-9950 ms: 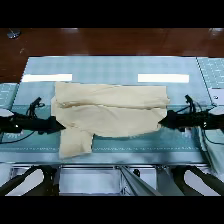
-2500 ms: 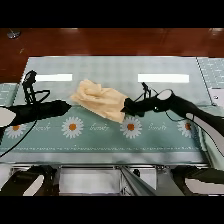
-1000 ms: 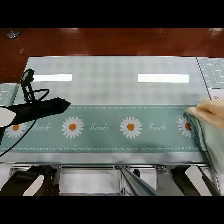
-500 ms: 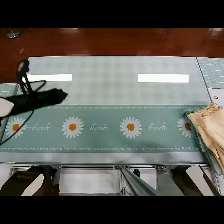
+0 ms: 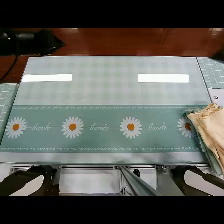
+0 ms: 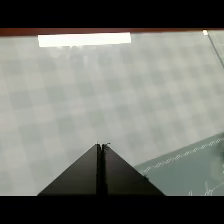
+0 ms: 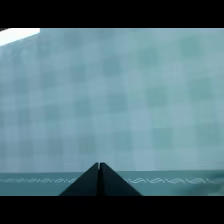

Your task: Fold the shirts.

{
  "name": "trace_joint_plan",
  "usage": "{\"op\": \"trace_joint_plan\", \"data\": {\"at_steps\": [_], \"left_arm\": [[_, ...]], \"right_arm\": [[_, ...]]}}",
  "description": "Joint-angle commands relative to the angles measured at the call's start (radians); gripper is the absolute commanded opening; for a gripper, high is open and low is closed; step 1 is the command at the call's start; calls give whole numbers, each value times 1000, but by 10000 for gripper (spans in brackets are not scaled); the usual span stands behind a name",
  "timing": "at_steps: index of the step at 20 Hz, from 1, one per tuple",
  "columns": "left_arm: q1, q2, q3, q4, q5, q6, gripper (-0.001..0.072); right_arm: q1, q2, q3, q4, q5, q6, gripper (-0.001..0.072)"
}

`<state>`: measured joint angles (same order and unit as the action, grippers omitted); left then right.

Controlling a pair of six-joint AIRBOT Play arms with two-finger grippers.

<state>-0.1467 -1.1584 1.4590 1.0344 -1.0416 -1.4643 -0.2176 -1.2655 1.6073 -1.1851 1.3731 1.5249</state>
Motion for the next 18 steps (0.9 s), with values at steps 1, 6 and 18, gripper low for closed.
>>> {"op": "trace_joint_plan", "data": {"at_steps": [1,6,18], "left_arm": [[-86,-45,-60,211,-50,-102,21],[-34,-82,-229,425,-70,-180,21],[23,-96,-220,425,-108,-176,22]], "right_arm": [[340,-101,-94,-236,-137,4,22],[353,-211,-216,-446,-167,201,22],[339,-210,-216,-447,-146,217,22]]}}
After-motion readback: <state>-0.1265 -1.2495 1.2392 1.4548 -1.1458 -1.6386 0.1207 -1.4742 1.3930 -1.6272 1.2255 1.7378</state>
